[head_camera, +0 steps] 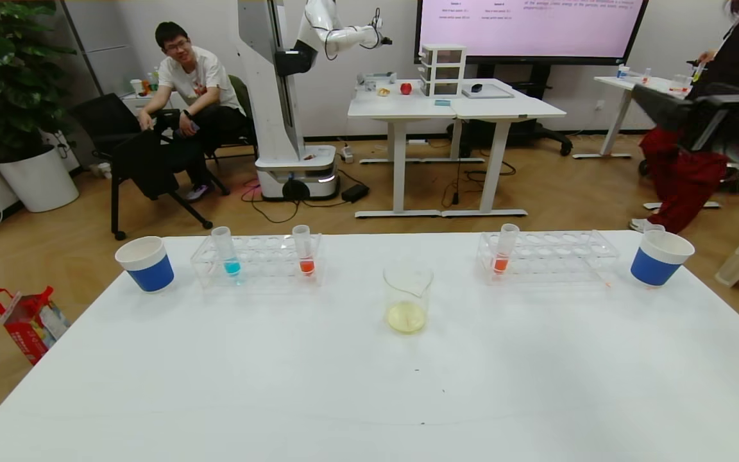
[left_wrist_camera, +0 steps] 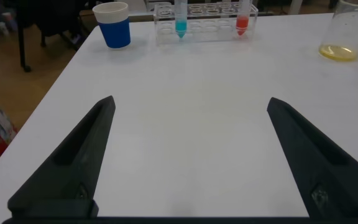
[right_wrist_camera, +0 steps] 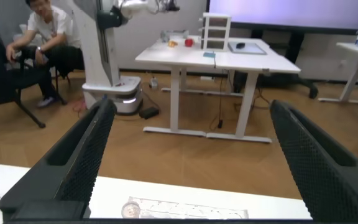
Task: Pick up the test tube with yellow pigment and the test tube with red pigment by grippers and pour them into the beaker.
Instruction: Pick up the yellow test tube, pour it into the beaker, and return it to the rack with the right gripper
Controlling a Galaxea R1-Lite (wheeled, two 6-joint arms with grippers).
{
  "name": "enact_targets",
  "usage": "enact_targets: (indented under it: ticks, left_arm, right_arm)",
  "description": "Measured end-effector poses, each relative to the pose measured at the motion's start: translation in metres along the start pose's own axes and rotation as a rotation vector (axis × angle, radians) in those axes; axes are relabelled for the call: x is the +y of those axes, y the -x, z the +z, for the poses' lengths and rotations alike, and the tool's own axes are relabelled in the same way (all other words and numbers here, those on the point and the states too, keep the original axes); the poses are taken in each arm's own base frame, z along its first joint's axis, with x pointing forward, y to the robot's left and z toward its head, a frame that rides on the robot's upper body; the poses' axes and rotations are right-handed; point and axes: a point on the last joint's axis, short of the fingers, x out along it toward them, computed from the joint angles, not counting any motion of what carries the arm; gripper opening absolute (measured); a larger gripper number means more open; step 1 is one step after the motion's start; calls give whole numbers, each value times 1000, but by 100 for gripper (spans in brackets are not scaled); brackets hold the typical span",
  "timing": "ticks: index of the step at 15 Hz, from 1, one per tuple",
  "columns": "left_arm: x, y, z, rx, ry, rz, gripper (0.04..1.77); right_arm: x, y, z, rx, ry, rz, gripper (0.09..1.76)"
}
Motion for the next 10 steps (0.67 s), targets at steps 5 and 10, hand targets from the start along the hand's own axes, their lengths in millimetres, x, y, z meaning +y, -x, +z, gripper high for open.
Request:
enact_targets:
  ticks: [5,10]
  left_arm:
    - [0,0,0,0,0,0,171]
    - [0,0,0,0,0,0,171]
  right_arm:
    - [4,113,57,-180,43,-50,174]
    - [11,216,63,-210,77,-101,174]
